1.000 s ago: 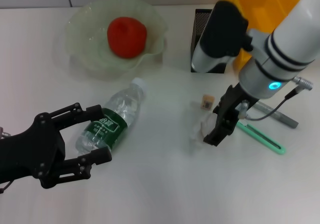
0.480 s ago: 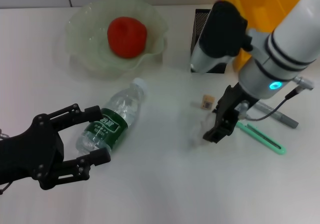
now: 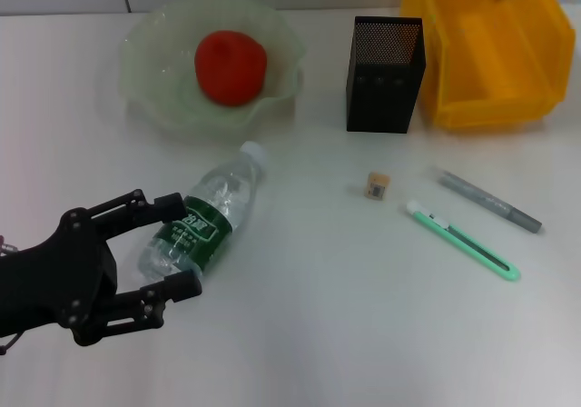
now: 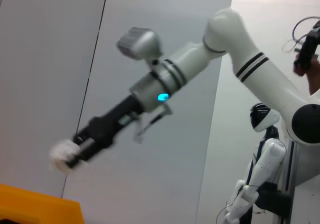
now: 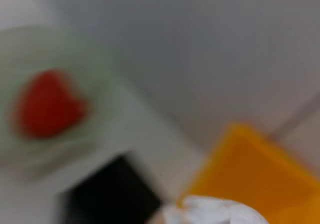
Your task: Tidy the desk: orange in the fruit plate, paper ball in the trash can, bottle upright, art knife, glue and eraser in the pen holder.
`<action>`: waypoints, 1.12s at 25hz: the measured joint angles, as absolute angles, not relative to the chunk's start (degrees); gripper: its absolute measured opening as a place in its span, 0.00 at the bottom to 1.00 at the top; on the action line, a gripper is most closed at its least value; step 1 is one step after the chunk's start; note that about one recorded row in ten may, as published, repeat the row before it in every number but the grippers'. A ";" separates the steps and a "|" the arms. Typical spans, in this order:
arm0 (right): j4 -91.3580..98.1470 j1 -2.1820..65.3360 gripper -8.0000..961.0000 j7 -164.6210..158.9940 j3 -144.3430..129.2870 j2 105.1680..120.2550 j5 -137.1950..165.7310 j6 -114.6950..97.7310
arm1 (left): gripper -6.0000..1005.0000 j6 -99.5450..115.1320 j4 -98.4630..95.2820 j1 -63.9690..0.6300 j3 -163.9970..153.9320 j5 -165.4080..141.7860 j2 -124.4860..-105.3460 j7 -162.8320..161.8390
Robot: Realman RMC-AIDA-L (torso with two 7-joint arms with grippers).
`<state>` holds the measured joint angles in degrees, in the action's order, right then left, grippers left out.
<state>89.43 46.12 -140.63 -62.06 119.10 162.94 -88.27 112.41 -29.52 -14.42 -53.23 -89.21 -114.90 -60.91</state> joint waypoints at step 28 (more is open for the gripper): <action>72.48 38.11 0.79 -137.43 -61.59 119.13 150.01 -65.19 | 0.79 111.00 -29.89 -18.00 -49.62 -89.05 -114.72 -70.43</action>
